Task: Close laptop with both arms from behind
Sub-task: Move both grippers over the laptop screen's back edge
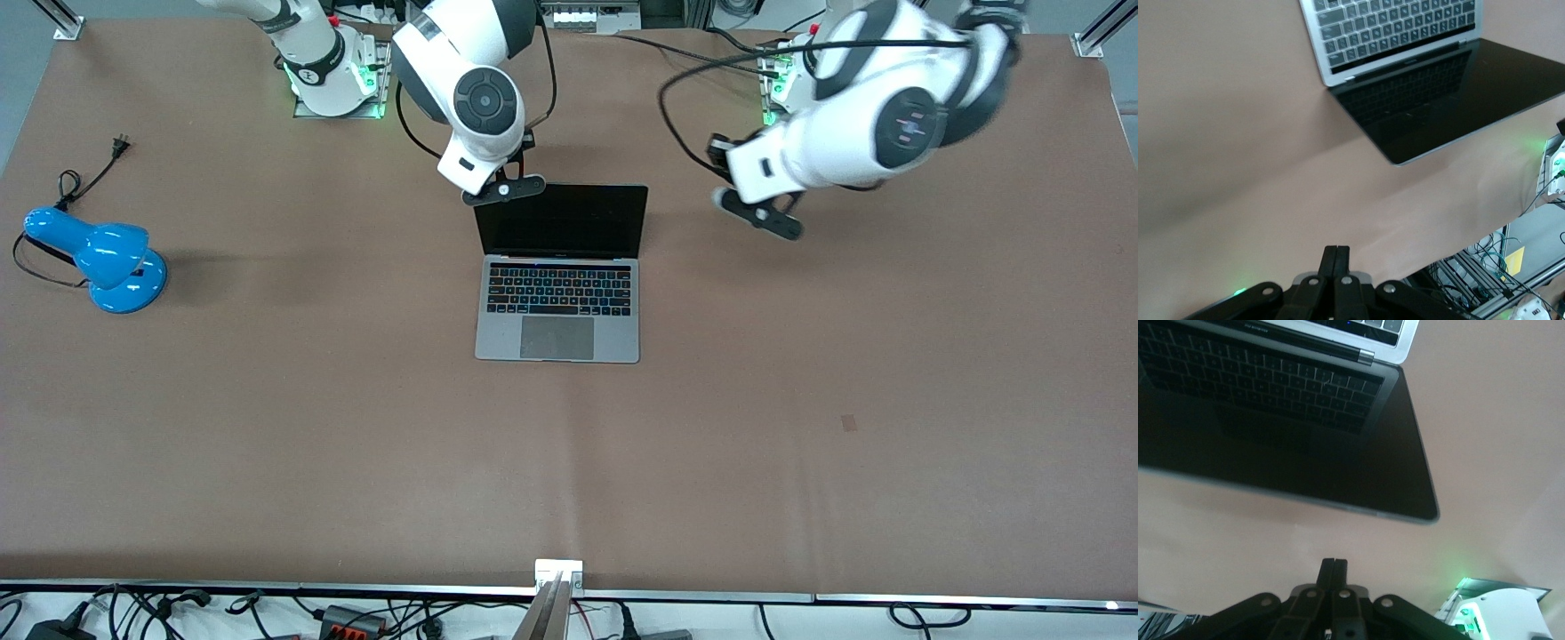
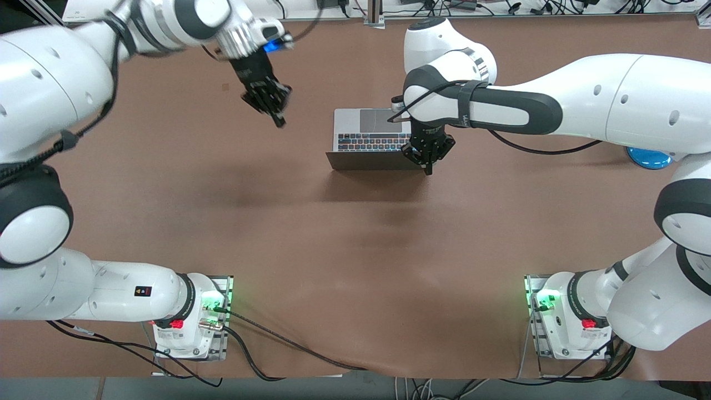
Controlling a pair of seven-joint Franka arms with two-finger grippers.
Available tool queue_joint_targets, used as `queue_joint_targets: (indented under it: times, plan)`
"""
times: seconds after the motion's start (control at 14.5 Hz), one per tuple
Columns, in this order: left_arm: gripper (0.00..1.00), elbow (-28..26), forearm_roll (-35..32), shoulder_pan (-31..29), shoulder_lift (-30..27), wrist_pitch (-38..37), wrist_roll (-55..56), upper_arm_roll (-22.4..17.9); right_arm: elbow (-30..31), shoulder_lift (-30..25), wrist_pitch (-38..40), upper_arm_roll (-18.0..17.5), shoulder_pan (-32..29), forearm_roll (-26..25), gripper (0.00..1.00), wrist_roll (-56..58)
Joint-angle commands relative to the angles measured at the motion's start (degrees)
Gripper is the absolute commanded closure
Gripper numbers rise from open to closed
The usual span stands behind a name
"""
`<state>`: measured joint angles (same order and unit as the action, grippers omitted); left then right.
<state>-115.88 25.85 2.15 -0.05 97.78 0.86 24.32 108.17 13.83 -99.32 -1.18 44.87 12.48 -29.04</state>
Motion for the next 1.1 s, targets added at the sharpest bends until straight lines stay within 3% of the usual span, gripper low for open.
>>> queue_joint_targets:
  times: [0.0, 0.28, 0.55, 0.83, 1.03]
  plan:
    - [0.99, -8.6, 4.9, -0.9, -3.7, 9.8, -0.4, 5.5, 0.1, 0.8, -2.1, 0.7, 0.6, 0.9, 1.00, -0.7]
    - [0.99, -15.2, 10.8, -0.8, -3.5, 24.7, 3.3, 13.8, -0.4, 1.6, -3.9, 0.8, -0.7, 0.9, 1.00, -0.1]
    - [0.99, -15.3, 11.4, -0.7, -3.3, 25.8, 6.3, 16.6, -3.2, 2.3, -4.2, 1.2, -1.8, 0.8, 1.00, -0.1]
    - [0.99, -18.2, 11.4, -0.6, 0.7, 39.3, 6.1, 20.4, -5.7, 3.8, -5.1, 1.2, -3.3, 0.8, 1.00, 0.1]
    - [0.99, -18.2, 11.1, -0.5, 2.7, 44.6, 3.9, 20.5, -7.4, 4.4, -5.0, 1.2, -4.1, 0.9, 1.00, 0.2]
